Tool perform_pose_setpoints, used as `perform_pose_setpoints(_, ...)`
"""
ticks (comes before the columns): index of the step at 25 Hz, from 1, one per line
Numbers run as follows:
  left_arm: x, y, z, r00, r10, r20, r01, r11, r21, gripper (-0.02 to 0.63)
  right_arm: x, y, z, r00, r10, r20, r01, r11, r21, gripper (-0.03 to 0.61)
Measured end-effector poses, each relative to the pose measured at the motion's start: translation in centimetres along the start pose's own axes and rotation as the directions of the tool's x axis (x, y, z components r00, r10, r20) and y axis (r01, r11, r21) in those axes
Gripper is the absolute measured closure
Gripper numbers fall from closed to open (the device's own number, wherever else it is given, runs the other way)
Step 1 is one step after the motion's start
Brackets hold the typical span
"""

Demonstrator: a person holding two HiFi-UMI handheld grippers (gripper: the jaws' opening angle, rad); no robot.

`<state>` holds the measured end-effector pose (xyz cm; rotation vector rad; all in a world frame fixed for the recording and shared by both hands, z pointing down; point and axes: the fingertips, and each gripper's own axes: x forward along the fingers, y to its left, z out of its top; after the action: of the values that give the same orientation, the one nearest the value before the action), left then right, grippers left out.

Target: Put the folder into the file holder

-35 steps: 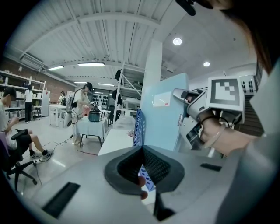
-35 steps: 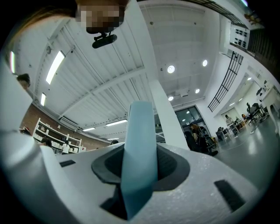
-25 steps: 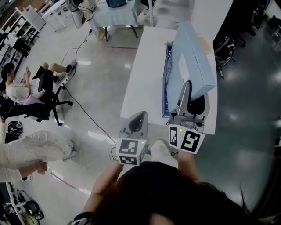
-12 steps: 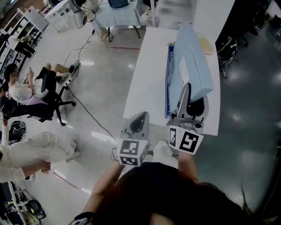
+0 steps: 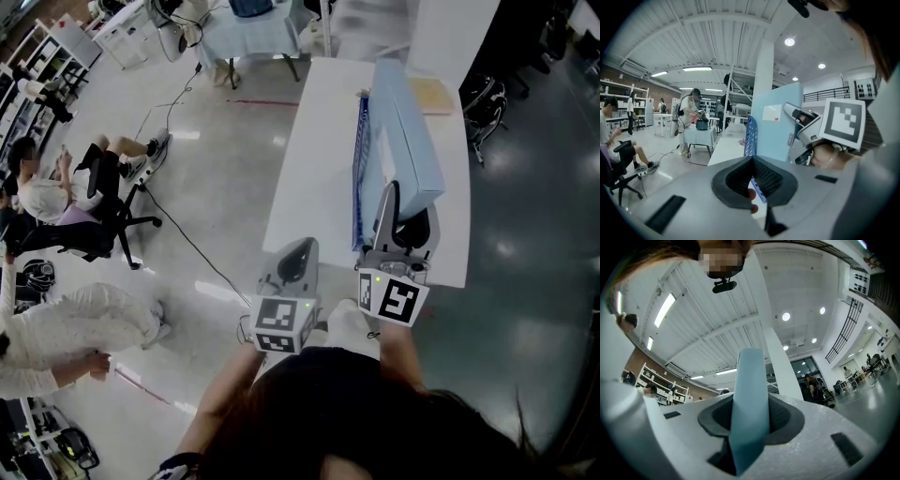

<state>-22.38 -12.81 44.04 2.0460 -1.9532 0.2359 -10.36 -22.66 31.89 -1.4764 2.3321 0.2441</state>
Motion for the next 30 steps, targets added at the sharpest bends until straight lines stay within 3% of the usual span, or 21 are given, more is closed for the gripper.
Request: perform_pose_setpoints(30,-0.7,-1.1,0.0,1.000,-0.008,0.023,0.008,1.000,-0.022,0.608,-1.4,1.2,-4.5,0.981,0.069,-0.182,-0.075,0.997,-0.030,0.430)
